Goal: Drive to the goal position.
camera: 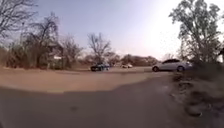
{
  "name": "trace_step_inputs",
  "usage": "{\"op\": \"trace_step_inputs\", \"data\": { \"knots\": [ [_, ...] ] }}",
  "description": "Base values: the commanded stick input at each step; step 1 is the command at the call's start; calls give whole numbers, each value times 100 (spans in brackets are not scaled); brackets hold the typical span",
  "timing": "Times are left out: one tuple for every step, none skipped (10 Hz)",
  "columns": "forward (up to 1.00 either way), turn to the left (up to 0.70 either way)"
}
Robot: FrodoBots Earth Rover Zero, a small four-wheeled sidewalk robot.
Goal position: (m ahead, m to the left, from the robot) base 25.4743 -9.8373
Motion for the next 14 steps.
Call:
{"op": "trace_step_inputs", "data": {
  "knots": [
    [70, 0],
    [70, 0],
    [70, 0],
    [70, 0],
    [70, 0],
    [70, 0],
    [70, 0],
    [70, 0],
    [70, 0],
    [70, 0],
    [70, 0],
    [70, 0],
    [70, 0],
    [70, 0]
  ]
}}
